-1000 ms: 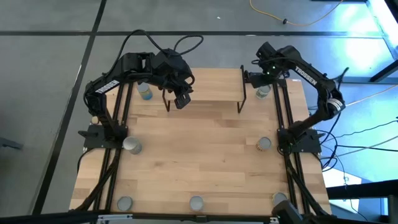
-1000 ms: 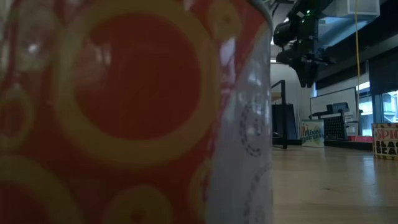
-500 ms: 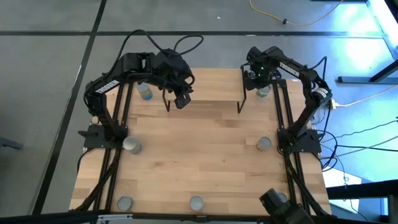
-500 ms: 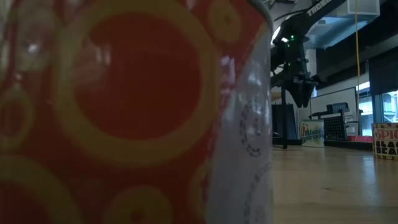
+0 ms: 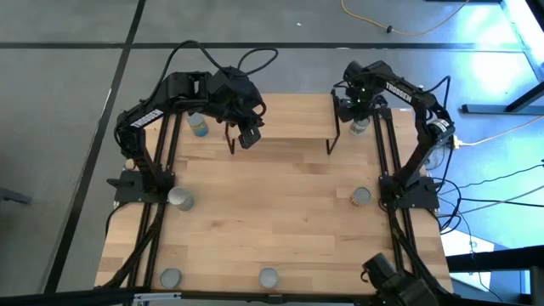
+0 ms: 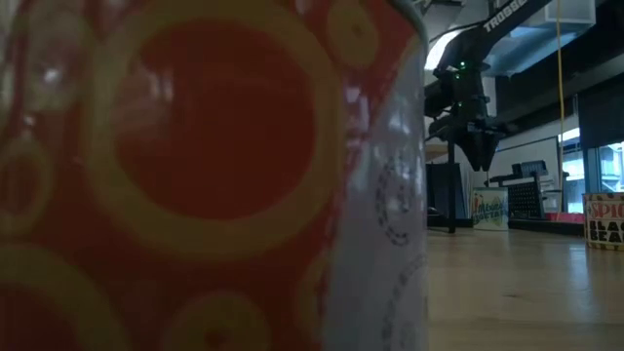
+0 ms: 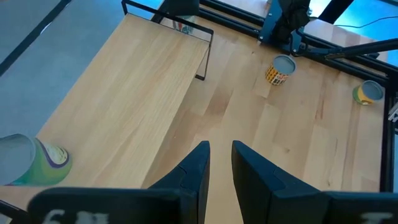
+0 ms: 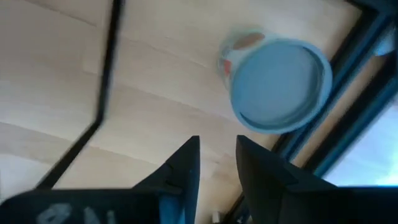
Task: Pick and place cans onto a shelf
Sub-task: Put the canned mixed vegetable on the shelf
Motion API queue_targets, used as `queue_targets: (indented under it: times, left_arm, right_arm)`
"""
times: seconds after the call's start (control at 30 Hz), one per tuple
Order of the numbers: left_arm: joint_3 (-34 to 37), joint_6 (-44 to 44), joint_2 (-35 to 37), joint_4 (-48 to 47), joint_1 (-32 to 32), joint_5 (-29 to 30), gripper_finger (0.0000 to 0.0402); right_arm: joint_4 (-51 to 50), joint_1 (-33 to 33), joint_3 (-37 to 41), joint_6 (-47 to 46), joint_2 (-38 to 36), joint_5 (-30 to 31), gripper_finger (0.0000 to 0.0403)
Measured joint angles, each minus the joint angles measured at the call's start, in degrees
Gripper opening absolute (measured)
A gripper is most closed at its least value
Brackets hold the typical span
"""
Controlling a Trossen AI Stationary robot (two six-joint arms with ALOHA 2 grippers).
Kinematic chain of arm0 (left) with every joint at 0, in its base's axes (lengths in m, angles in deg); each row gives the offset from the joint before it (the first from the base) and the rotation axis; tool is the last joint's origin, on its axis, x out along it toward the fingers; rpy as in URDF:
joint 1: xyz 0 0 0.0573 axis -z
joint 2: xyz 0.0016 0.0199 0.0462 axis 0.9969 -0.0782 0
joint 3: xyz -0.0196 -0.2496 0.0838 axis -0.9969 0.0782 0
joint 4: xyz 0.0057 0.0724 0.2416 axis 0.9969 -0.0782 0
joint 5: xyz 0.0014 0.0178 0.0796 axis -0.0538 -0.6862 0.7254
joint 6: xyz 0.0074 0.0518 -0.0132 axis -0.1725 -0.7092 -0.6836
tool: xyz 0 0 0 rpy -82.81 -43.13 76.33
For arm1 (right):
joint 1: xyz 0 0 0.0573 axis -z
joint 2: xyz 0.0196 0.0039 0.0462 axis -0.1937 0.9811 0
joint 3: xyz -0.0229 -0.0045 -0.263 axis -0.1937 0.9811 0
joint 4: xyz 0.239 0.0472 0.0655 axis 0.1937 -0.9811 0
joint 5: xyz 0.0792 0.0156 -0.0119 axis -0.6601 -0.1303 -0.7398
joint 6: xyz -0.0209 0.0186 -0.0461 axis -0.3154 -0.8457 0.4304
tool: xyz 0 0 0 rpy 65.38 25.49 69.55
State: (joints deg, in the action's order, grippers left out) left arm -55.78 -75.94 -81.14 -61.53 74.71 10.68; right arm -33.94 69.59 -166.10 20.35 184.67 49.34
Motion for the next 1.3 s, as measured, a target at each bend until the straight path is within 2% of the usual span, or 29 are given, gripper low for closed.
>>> queue_targets:
  times: [0.17, 0.33, 0.43, 0.53, 0.97, 1.3]
  left_arm:
    - [0.00, 0.01, 0.00, 0.02, -0.04, 0.01, 0.0061]
    - [0.00, 0.04, 0.00, 0.02, -0.04, 0.01, 0.0061]
    - [0.00, 0.22, 0.00, 0.02, -0.04, 0.01, 0.0061]
    - [0.00, 0.26, 0.00, 0.04, -0.02, 0.01, 0.0061]
    - [0.00, 0.27, 0.00, 0.56, 0.09, 0.01, 0.0061]
    - [0.00, 0.25, 0.00, 0.54, 0.09, 0.01, 0.0061]
  right_arm:
    - [0.08, -0.10, -1.12, -0.35, -1.50, 0.85, 0.0107]
    - [-0.79, 0.57, -1.27, -1.33, -2.77, 5.94, 0.0107]
    - [-0.78, 2.41, -1.27, -6.32, -3.26, 2.80, 0.0107]
    - [1.28, 3.96, -0.74, -7.57, -3.30, -0.30, 0.0107]
    - [8.57, 4.75, 7.92, -2.93, -3.25, 0.97, 0.0106]
    - [10.52, 4.73, 8.66, 0.05, -3.27, 0.92, 0.0106]
